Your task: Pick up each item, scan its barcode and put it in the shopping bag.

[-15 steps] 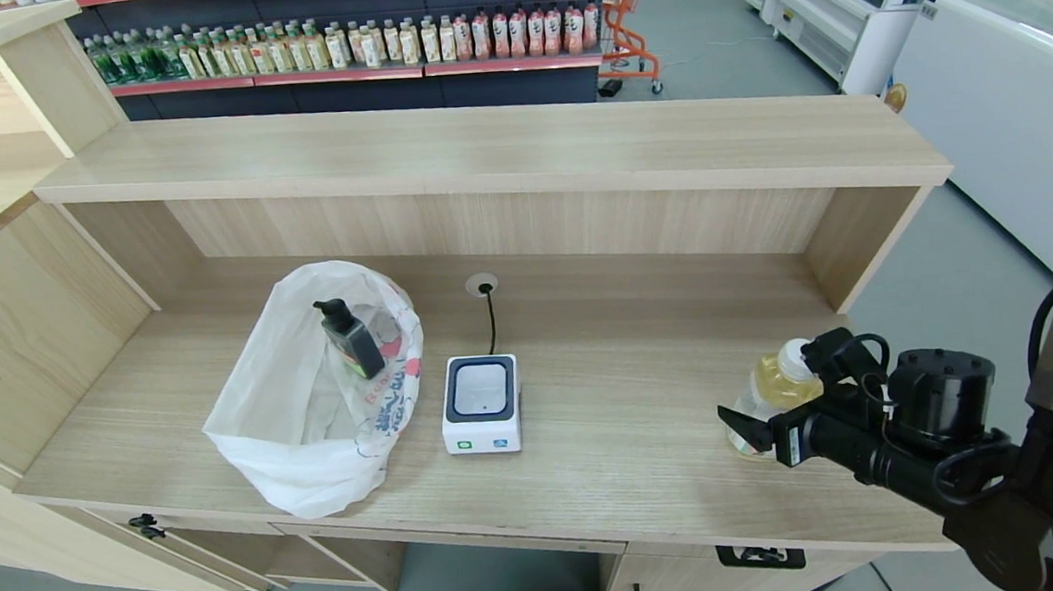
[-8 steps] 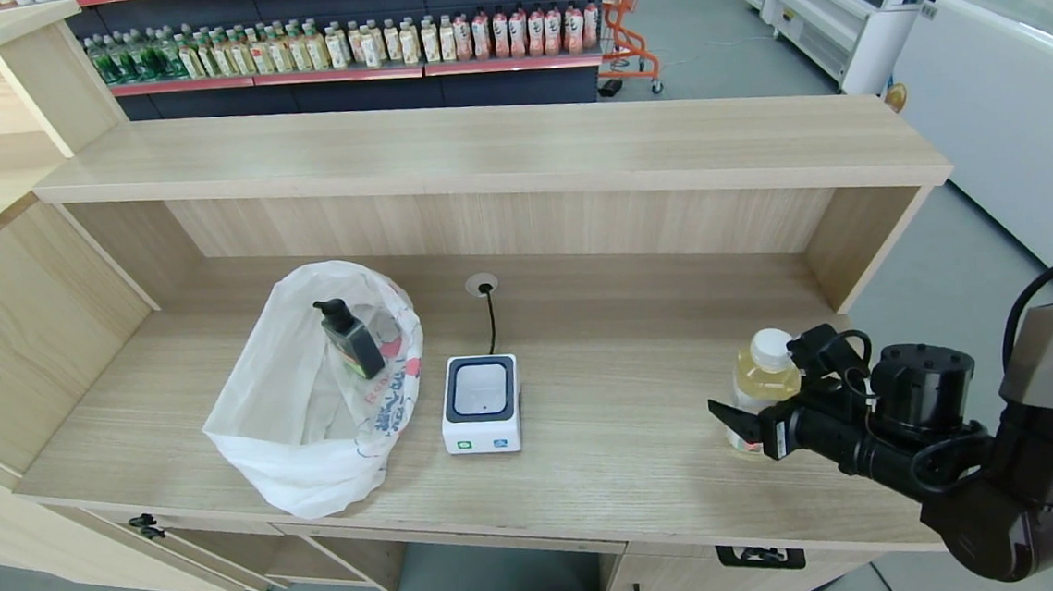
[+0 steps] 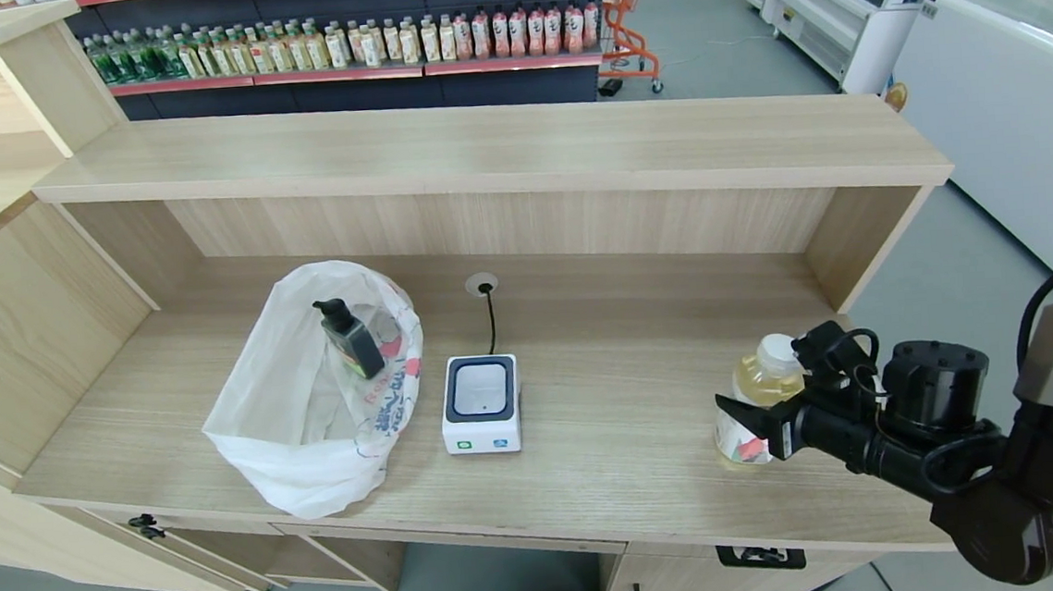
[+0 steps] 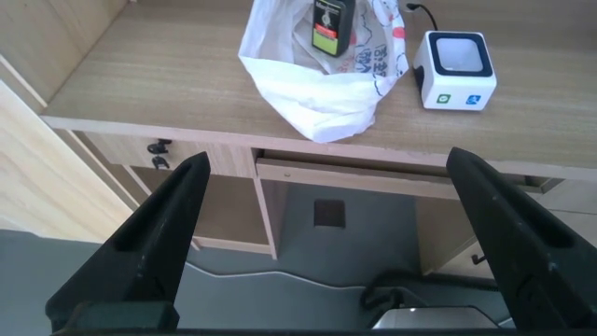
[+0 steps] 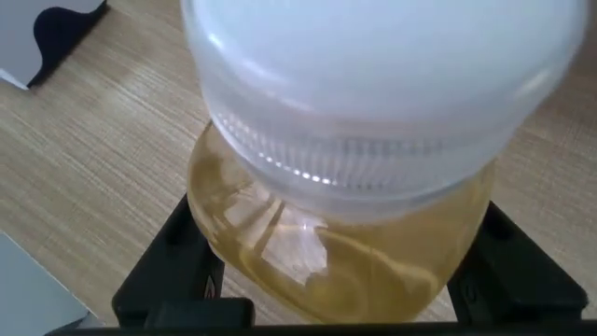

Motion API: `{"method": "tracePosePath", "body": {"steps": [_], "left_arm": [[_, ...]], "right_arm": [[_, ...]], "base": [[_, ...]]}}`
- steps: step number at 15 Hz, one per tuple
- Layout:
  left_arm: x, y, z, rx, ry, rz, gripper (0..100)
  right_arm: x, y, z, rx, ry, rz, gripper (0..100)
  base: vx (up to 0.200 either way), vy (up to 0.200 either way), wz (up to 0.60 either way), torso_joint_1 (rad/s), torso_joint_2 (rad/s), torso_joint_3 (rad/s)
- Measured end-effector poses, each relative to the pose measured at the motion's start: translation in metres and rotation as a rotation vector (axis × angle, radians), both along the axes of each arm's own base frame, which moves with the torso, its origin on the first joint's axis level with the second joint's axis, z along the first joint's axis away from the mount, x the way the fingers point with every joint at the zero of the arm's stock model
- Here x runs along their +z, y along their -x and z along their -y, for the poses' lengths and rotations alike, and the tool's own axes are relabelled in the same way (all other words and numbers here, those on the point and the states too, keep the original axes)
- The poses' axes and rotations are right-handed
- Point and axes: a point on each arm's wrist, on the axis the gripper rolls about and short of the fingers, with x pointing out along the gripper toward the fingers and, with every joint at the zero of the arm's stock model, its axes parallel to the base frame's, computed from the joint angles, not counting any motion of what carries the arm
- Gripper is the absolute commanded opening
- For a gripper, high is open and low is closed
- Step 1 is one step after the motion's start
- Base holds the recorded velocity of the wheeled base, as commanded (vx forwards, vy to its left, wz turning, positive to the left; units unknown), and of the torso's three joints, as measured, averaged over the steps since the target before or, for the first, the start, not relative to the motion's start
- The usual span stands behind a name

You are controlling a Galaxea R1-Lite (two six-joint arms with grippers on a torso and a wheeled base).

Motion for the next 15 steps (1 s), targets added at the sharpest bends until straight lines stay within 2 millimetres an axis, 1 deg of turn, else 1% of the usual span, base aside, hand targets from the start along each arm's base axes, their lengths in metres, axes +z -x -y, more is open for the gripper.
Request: {"method": "tracePosePath", "body": {"steps": [3, 5, 7, 9, 11, 13, 15], "left_arm": [[0.000, 0.000, 0.000, 0.000, 0.000, 0.000, 100], [0.000, 0.000, 0.000, -0.001, 0.000, 0.000, 100], [0.000, 0.000, 0.000, -0.001, 0.000, 0.000, 100], [0.000, 0.000, 0.000, -0.001, 0.000, 0.000, 100], [0.000, 0.000, 0.000, 0.000, 0.000, 0.000, 100], [0.000, 0.000, 0.000, 0.000, 0.000, 0.000, 100], [0.000, 0.000, 0.000, -0.001, 0.000, 0.000, 100]], "right_arm": [[0.000, 0.009, 0.001, 0.026, -0.004, -0.021, 0], [0.004, 0.014, 0.002, 0.072, -0.025, -0.023, 0], [0.011, 0.016, 0.004, 0.185, -0.064, -0.012, 0], [0.024, 0.015, 0.014, 0.351, -0.106, 0.027, 0], [0.042, 0.012, 0.023, 0.468, -0.161, 0.052, 0], [0.063, 0.014, 0.025, 0.588, -0.217, 0.045, 0], [0.082, 0.019, 0.025, 0.742, -0.228, 0.057, 0]], "base": [[0.000, 0.000, 0.00, 0.000, 0.00, 0.000], [0.000, 0.000, 0.00, 0.000, 0.00, 0.000], [0.000, 0.000, 0.00, 0.000, 0.00, 0.000], [0.000, 0.000, 0.00, 0.000, 0.00, 0.000], [0.000, 0.000, 0.00, 0.000, 0.00, 0.000], [0.000, 0.000, 0.00, 0.000, 0.00, 0.000], [0.000, 0.000, 0.00, 0.000, 0.00, 0.000]]}}
